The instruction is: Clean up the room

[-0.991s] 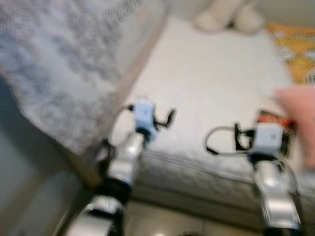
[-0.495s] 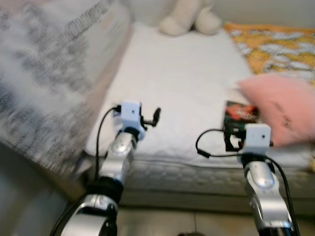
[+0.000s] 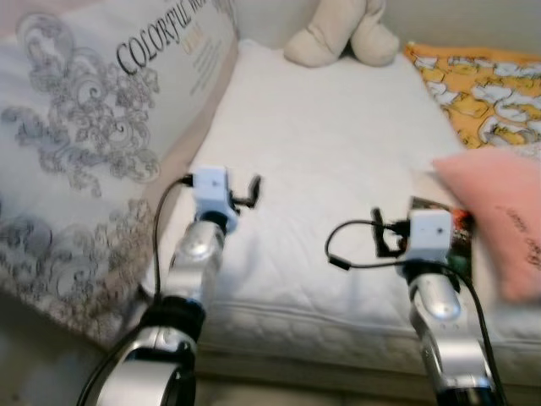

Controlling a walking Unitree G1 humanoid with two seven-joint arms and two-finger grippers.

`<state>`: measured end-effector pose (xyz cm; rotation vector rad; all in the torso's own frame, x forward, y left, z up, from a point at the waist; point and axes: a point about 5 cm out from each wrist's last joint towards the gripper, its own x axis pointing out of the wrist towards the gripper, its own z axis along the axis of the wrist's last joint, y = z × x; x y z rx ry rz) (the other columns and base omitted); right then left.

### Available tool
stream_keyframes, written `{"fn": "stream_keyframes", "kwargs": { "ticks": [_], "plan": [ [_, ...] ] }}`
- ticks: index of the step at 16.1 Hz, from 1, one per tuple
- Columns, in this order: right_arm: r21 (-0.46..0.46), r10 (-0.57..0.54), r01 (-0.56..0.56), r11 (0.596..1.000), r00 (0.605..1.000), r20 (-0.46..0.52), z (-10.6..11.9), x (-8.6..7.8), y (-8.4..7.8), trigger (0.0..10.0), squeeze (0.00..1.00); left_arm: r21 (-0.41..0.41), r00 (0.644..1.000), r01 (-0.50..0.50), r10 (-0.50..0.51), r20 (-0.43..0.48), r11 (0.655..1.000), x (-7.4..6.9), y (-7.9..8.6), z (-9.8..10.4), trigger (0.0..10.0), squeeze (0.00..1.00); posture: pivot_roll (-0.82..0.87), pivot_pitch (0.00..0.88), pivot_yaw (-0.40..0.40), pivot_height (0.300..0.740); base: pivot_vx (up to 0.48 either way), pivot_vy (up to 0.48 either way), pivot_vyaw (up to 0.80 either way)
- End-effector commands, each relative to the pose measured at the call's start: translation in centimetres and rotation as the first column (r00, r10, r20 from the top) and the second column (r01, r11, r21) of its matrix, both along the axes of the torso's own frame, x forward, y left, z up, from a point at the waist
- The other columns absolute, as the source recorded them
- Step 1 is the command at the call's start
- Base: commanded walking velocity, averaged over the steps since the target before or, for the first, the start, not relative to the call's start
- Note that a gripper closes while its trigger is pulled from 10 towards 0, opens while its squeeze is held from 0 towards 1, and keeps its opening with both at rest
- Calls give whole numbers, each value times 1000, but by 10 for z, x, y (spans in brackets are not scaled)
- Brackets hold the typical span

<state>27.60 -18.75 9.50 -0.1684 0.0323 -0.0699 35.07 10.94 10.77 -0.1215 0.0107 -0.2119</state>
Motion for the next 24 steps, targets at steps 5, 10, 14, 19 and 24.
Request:
{"fn": "stream_keyframes", "kwargs": {
  "ticks": [5, 10, 14, 19, 24],
  "plan": [
    [-18, -19, 19, 1000, 1000, -17, -2, -6, -10, 10000, 0, 38, 999, 47, -48, 10, 998, 1, -14, 3, 10000, 0, -146, 0, 5, 740, 55, 266, 0],
    [-11, -9, 9, 1000, 999, -36, -4, -19, -7, 10000, 0, 168, 991, 30, -7, -135, 985, 25, -13, 7, 10000, 0, -171, 0, 1, 740, 0, 0, 0],
    [0, 8, -8, 1000, 998, -62, -7, -38, -6, 10000, 0, 185, 973, 28, 16, -230, 982, 29, -14, 3, 10000, 0, -217, 0, 7, 740, 0, 0, 0],
    [12, 30, -29, 1000, 994, -104, -5, -72, -18, 10000, 0, 263, 949, -53, 130, -287, 963, 29, -2, -6, 10000, 0, -303, 33, -1, 740, 0, 0, 0],
    [17, 54, -52, 999, 988, -143, -6, -86, -16, 10000, 0, 332, 935, -114, 214, -283, 936, 28, 11, -10, 10000, 0, -314, 56, -16, 740, 0, 0, 0]
  ]
}}
